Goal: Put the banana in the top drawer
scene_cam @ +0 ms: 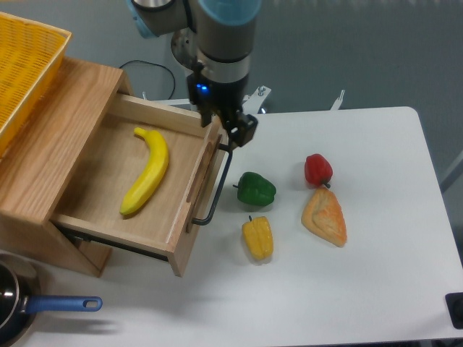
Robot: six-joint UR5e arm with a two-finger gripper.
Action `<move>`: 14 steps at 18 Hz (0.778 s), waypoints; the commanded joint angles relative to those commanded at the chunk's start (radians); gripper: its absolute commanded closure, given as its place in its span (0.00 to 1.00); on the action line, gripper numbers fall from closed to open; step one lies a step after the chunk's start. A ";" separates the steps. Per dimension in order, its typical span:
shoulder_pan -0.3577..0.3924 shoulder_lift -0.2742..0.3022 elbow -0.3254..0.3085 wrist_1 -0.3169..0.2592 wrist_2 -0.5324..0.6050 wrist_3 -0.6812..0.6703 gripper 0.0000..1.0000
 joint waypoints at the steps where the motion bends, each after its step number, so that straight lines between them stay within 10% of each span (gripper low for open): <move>1: 0.014 -0.002 0.000 0.000 0.002 0.023 0.26; 14: 0.126 -0.067 -0.038 0.087 0.000 0.263 0.07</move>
